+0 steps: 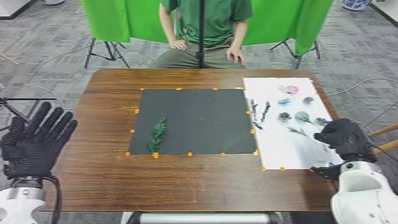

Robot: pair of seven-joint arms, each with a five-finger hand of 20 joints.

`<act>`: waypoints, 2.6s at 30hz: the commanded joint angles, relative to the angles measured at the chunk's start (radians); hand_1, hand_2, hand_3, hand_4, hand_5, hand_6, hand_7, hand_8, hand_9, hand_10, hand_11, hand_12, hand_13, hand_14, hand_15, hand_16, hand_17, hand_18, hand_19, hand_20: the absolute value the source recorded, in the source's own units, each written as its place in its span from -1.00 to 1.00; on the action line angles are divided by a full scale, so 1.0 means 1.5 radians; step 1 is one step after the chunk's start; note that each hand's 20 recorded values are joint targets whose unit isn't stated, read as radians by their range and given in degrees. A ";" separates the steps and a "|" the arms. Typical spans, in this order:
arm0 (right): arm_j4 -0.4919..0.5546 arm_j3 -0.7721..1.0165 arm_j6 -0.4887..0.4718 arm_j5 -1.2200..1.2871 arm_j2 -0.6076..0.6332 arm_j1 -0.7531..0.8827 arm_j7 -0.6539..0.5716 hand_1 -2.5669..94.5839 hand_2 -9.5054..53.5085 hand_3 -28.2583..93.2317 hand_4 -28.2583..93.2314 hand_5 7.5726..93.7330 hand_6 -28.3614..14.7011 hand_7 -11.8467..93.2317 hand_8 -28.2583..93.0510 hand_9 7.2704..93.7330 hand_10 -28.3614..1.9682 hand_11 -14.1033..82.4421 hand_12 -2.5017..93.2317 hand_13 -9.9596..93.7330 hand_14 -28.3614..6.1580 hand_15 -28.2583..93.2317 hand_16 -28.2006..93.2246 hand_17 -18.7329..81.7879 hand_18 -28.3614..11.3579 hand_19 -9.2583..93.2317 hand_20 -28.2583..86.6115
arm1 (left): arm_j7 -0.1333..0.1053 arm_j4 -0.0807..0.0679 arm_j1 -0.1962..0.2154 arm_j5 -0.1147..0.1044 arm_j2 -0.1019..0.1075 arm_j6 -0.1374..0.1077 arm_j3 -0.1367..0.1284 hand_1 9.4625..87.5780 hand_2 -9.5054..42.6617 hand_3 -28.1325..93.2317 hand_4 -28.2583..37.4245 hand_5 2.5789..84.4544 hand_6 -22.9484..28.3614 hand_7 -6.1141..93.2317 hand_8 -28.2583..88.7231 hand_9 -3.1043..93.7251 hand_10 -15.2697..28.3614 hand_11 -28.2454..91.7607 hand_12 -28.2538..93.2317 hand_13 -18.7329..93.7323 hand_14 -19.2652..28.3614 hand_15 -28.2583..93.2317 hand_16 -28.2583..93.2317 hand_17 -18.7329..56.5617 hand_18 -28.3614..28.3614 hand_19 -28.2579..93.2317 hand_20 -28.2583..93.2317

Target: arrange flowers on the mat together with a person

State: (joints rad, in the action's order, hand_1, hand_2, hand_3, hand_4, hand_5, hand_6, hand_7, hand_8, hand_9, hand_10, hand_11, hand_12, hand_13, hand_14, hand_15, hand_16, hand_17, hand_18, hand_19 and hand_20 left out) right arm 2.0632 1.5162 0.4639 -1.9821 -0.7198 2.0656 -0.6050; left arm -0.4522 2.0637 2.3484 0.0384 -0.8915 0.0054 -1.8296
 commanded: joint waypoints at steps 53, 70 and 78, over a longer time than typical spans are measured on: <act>-0.136 -0.693 0.000 -0.090 -0.266 -0.536 -0.172 0.06 -1.00 0.55 -0.89 0.24 0.08 0.09 -0.39 0.19 -0.37 0.52 -0.13 0.23 -0.44 0.75 -0.12 -0.24 -0.74 0.50 -0.13 | 0.033 -0.027 -0.057 -0.014 0.033 -0.016 0.051 -0.55 -0.22 0.62 -1.00 0.03 0.13 -0.69 -0.67 -0.09 0.35 -0.28 -0.40 -0.15 0.40 -0.10 -0.65 -0.57 0.42 -0.12 -0.35; -0.099 -0.671 -0.160 -0.147 -0.204 -0.486 -0.155 -0.14 -1.00 0.55 -0.97 0.27 0.03 0.12 -0.77 0.14 -0.45 0.57 -0.22 0.20 -0.49 0.77 -0.13 -0.25 -0.79 0.54 -0.14 | 0.029 -0.017 -0.036 -0.023 0.017 -0.038 0.040 -0.52 -0.27 0.63 -1.00 0.04 0.15 -0.68 -0.67 -0.09 0.36 -0.27 -0.40 -0.14 0.43 -0.07 -0.64 -0.57 0.43 -0.10 -0.34; -0.149 -0.733 -0.172 -0.212 -0.225 -0.522 -0.155 -0.17 -1.00 0.45 -1.00 0.30 0.05 0.29 -0.78 0.17 -0.47 0.57 -0.18 0.22 -0.49 0.77 -0.11 -0.24 -0.84 0.56 -0.10 | 0.040 -0.023 -0.055 -0.015 0.018 -0.038 0.052 -0.50 -0.28 0.63 -1.00 0.03 0.15 -0.67 -0.67 -0.09 0.36 -0.26 -0.40 -0.15 0.46 -0.05 -0.64 -0.58 0.43 -0.09 -0.34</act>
State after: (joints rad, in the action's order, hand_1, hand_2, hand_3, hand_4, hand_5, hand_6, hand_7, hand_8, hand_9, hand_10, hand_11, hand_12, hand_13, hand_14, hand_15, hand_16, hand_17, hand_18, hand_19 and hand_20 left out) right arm 1.9046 0.4834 0.1893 -2.2853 -1.0348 1.3084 -0.8301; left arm -0.4121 2.0385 2.2809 0.0088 -0.8538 -0.0448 -1.7650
